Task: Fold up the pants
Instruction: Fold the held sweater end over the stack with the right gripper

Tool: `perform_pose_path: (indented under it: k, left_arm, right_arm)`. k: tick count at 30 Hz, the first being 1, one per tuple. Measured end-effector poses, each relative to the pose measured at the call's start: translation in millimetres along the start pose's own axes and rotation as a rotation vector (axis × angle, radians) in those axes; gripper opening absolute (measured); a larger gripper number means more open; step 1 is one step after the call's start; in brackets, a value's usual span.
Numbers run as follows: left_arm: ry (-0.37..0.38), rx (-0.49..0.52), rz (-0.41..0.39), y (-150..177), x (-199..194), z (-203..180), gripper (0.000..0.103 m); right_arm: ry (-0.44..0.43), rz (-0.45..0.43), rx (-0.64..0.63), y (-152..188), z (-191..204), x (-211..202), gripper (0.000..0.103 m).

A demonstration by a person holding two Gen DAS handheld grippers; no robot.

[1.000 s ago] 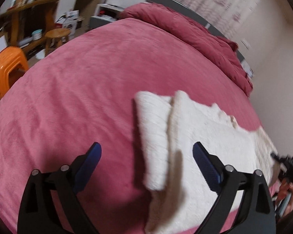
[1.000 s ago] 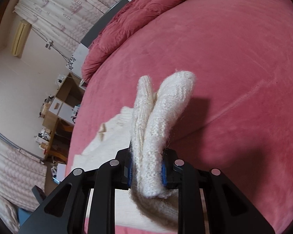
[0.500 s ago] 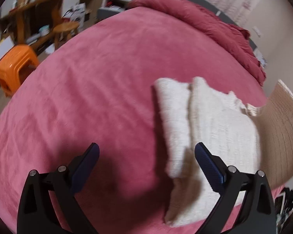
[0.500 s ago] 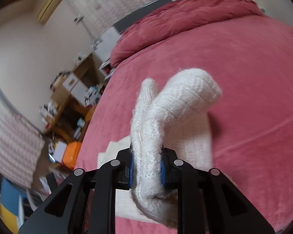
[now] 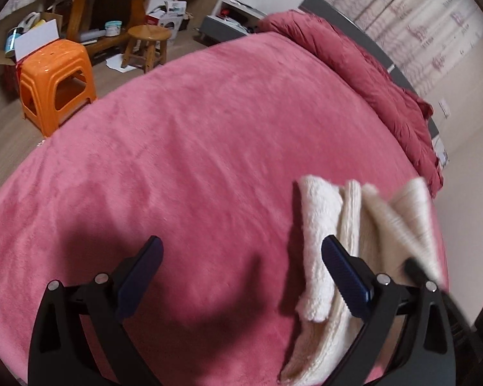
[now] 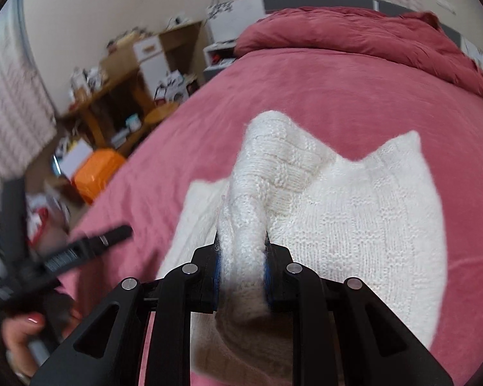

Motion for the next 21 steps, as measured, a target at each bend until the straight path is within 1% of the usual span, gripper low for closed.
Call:
perform_pose_path:
  k: [2,3,4,6,7,10,11,12,13,14,15,16,17,18,19,21]
  left_arm:
    - [0.007,-0.010,-0.012,-3,-1,1,0.098]
    - [0.013,-0.017,-0.014,-3,-1,2,0.098]
    - [0.021,-0.022,-0.015,-3,0,2,0.098]
    - [0.043,-0.033,-0.014,-3,0,0,0.098]
    - [0.056,-0.037,-0.014,-4,1,-1,0.098]
    - [0.107,-0.048,-0.021,-4,-1,-8,0.098]
    - [0.127,-0.049,-0.022,-4,-2,-11,0.098]
    - [0.167,-0.043,-0.023,-4,-3,-18,0.098]
    - [0.198,-0.034,-0.023,-3,-4,-24,0.098]
    - [0.229,-0.020,-0.023,-2,-5,-31,0.098]
    - [0.265,0.006,-0.021,0,-7,-41,0.097]
    - [0.298,0.037,-0.015,3,-8,-50,0.097]
    - [0.342,0.078,-0.005,8,-9,-64,0.095]
    - [0.372,0.108,0.005,12,-11,-74,0.088]
    - [0.403,0.141,0.020,17,-12,-85,0.085]
    - [0.442,0.225,0.074,33,-9,-107,0.079]
  right_arm:
    - [0.031,0.004,-0.038,8,6,11,0.023]
    - [0.025,-0.002,-0.054,12,10,15,0.028]
    - [0.002,-0.011,-0.060,13,15,16,0.041]
    - [-0.077,-0.036,-0.072,17,26,12,0.062]
    - [-0.098,-0.053,-0.087,18,29,7,0.064]
    - [-0.162,-0.080,-0.128,19,33,-8,0.064]
    - [-0.187,-0.096,-0.123,18,30,-16,0.064]
    - [-0.225,-0.118,-0.110,18,27,-26,0.064]
    - [-0.283,-0.156,-0.085,18,19,-45,0.064]
    - [-0.308,-0.189,-0.065,17,12,-58,0.064]
    - [-0.307,-0.218,-0.049,16,2,-70,0.064]
    - [-0.286,-0.250,-0.036,16,-15,-83,0.064]
    - [-0.255,-0.269,-0.028,16,-28,-91,0.064]
    - [-0.206,-0.290,-0.013,15,-48,-98,0.061]
    - [-0.182,-0.293,-0.001,15,-62,-102,0.050]
    - [-0.134,-0.276,0.026,17,-89,-99,0.042]
Point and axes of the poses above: each gripper's, at about its wrist camera, not at the fingertips, and x roughly the way its jaws point, z to its left, y to its underside, the point moved 9 cm from there along x, roughly the way its jaws point, and after that the axes turned 2 degrees about x, right-handed, at the moved point
